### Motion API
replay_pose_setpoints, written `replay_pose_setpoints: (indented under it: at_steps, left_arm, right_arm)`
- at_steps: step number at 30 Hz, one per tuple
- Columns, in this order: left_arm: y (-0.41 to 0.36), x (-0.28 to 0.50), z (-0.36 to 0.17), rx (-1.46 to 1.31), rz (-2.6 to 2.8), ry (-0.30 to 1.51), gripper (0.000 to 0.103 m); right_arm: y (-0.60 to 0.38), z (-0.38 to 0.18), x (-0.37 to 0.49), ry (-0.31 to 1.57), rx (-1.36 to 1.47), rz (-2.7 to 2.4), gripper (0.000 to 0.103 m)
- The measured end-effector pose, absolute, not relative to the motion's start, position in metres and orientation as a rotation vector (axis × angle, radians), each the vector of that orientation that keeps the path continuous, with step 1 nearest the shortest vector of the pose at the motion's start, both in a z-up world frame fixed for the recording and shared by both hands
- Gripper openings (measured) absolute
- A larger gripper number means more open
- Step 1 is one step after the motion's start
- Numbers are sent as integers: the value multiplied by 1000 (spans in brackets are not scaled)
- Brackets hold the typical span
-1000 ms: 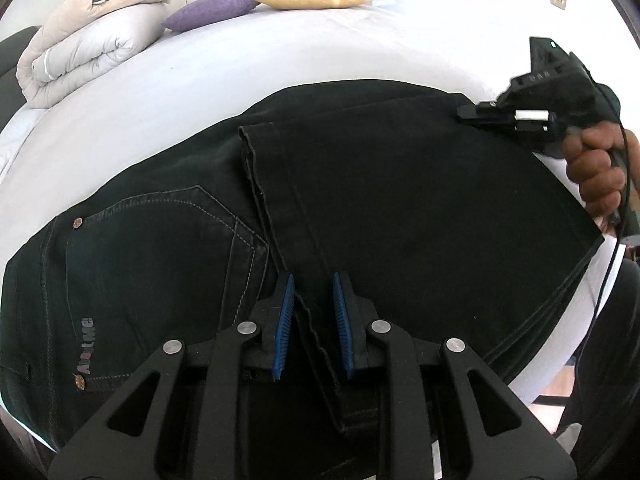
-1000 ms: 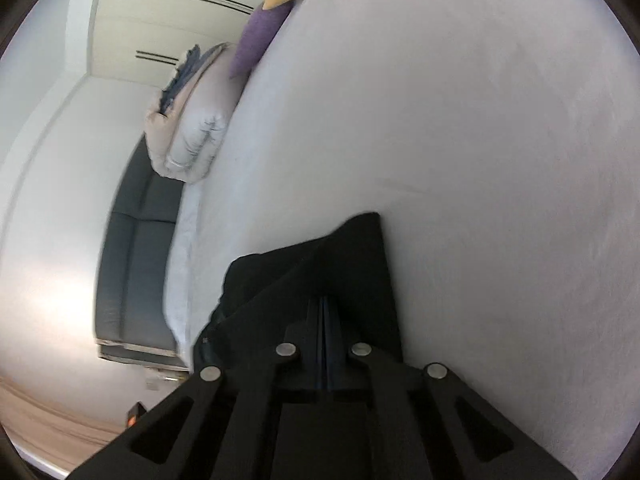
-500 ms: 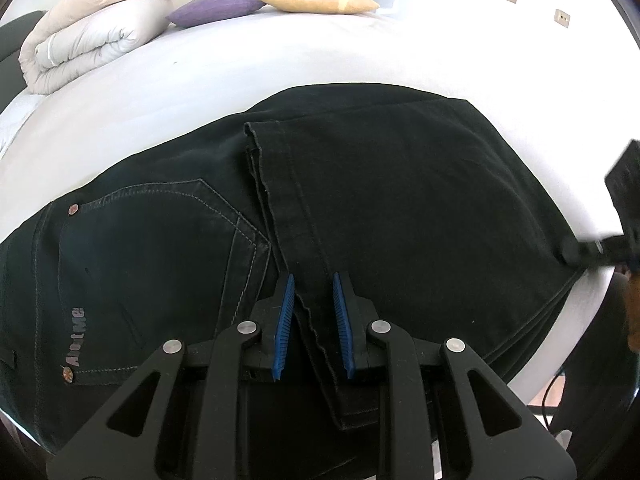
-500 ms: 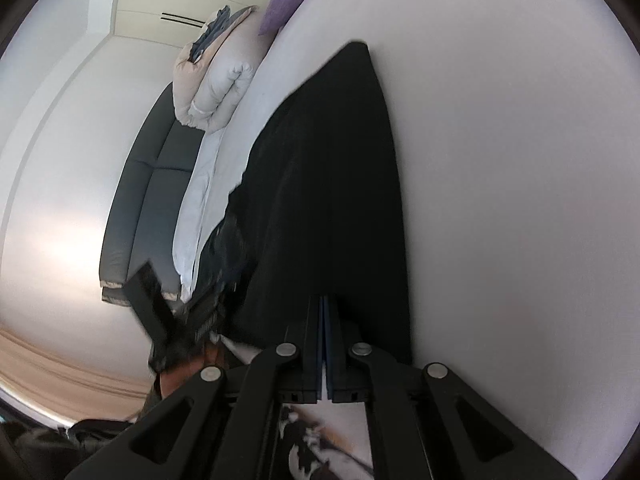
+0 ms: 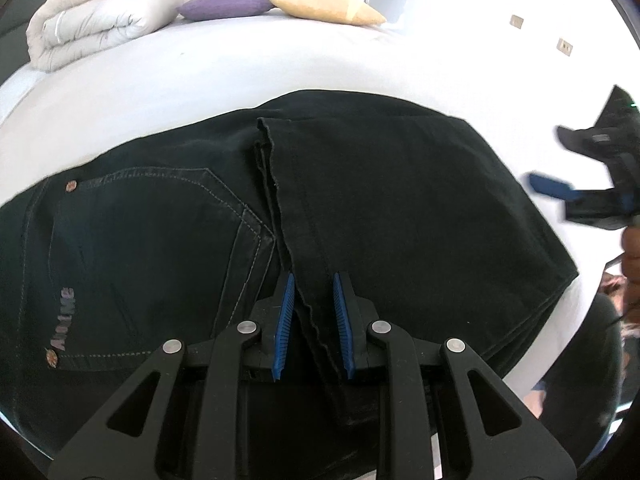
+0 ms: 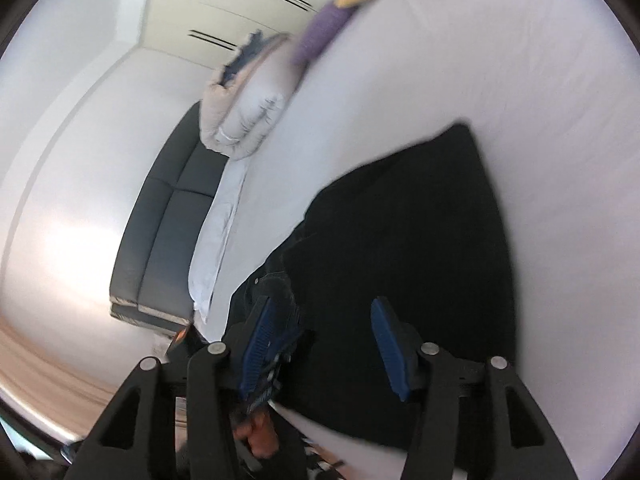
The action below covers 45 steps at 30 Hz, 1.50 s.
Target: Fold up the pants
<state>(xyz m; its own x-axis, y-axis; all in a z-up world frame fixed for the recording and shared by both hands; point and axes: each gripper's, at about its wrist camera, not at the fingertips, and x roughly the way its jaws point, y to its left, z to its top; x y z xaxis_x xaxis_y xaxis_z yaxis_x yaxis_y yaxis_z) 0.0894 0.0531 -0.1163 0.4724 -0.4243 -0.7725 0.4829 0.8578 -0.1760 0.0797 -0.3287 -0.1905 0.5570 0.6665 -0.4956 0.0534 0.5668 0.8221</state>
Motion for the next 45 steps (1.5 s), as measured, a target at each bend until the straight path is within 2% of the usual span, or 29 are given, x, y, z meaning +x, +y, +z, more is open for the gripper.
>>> replay_pose_setpoints:
  at_steps: [2, 3, 5, 10, 12, 13, 15, 16, 17, 19, 25, 33, 40, 42, 44, 45]
  left_arm:
    - [62, 88, -116, 29, -569, 922, 20]
    - [67, 86, -115, 4, -575, 922, 20]
    - [79, 82, -114, -46, -583, 927, 20]
    - [126, 62, -101, -180, -534, 911, 20]
    - [159, 51, -90, -276, -494, 867, 20]
    - [175, 48, -84, -319, -475, 847, 24]
    - [212, 43, -74, -420, -412, 803, 56]
    - [231, 38, -71, -473, -374, 778, 86]
    - [251, 32, -69, -537, -329, 740, 92]
    - [286, 21, -71, -664, -261, 691, 92]
    - [343, 20, -102, -935, -193, 740, 92]
    - [345, 40, -142, -1095, -194, 815, 91]
    - [352, 69, -159, -1195, -206, 796, 90]
    - [355, 78, -162, -1203, -214, 795, 83]
    - [347, 83, -163, -1202, -219, 808, 64]
    - [347, 85, -166, -1215, -226, 816, 59]
  right_arm:
    - [-318, -215, 90, 998, 923, 374, 52]
    - [-315, -223, 88, 1004, 914, 350, 46]
    - [-315, -223, 79, 963, 898, 352, 44]
    - [-301, -213, 44, 964, 817, 365, 44]
    - [-295, -207, 28, 967, 768, 366, 50]
    - [-294, -204, 22, 955, 766, 369, 52]
    - [-289, -198, 14, 924, 799, 399, 58]
    - [-286, -195, 11, 902, 823, 422, 58]
    - [-285, -193, 10, 887, 834, 434, 58]
    - [-277, -189, 12, 877, 840, 458, 58]
    - [-263, -185, 21, 877, 861, 493, 57]
    - [-263, -188, 31, 902, 891, 491, 36]
    - [-248, -193, 59, 950, 886, 518, 31]
    - [-241, -192, 70, 973, 863, 521, 31]
    - [-231, -193, 86, 1015, 832, 527, 30]
    - [-226, -193, 93, 1030, 818, 529, 30]
